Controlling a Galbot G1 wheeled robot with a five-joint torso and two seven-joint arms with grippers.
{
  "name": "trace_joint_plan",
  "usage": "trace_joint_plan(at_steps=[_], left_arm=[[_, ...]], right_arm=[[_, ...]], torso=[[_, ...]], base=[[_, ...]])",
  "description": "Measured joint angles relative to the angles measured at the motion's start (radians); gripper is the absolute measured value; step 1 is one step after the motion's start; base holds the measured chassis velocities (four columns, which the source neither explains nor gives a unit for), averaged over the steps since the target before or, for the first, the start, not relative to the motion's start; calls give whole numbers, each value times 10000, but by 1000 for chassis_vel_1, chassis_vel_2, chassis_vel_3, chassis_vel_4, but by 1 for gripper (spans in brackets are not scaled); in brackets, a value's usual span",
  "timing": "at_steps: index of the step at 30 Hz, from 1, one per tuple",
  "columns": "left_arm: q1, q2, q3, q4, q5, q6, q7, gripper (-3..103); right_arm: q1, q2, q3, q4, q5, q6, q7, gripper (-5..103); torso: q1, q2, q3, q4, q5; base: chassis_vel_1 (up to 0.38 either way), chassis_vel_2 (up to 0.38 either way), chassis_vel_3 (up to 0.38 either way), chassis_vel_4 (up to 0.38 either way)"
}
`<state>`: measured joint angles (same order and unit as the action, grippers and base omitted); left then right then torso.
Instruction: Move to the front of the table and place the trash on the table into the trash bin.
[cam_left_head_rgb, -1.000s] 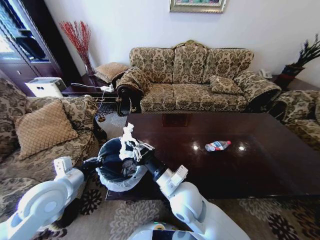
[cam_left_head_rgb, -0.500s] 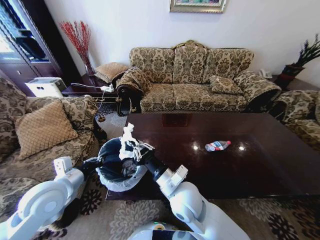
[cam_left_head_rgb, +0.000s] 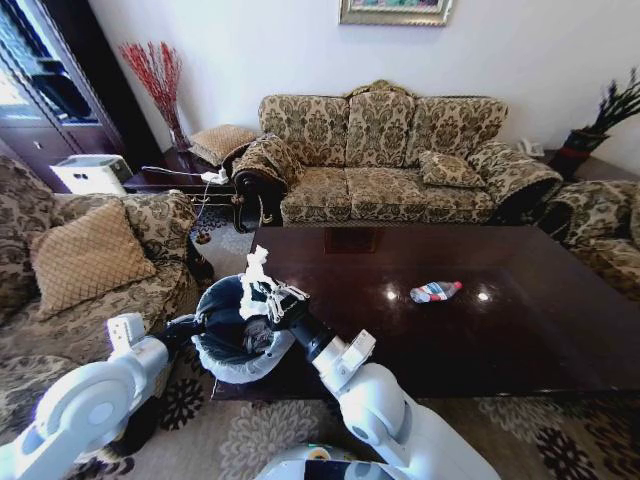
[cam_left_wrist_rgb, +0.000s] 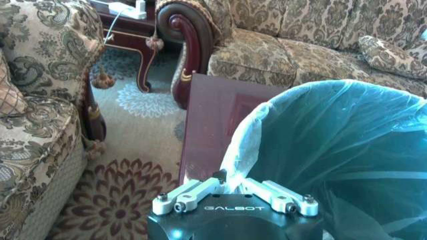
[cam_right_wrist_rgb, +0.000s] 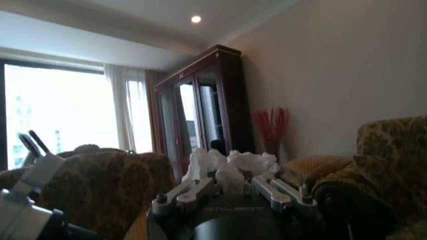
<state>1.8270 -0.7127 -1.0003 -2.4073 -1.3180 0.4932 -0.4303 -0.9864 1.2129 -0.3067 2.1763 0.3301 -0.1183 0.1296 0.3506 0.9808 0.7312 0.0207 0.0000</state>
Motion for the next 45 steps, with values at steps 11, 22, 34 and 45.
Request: trace_joint_plan(at_steps=[11,22,34,45], left_arm=[[1,0,-1,4,7,2,-16,0],[-3,0,0,-4,-5,0,3,0],[0,-1,0,-4,-1,1,-2,0],[0,0,0,-2,0,0,1,0]], right_arm=[[224,-24,-85,-1228,-1578,133,-2,51],[266,76,-619,-1307,-1305,2172,0,89],[303,-203,-320,-656,-699,3201,2,100],[1558,-847,-645,418,472,2410,2,100]], torso=[[1,0,0,0,0],[1,0,0,0,0],[1,0,0,1,-6],[1,1,0,3,-3]], base=[[0,0,0,0],[0,0,0,0],[0,0,0,0],[0,0,0,0]])
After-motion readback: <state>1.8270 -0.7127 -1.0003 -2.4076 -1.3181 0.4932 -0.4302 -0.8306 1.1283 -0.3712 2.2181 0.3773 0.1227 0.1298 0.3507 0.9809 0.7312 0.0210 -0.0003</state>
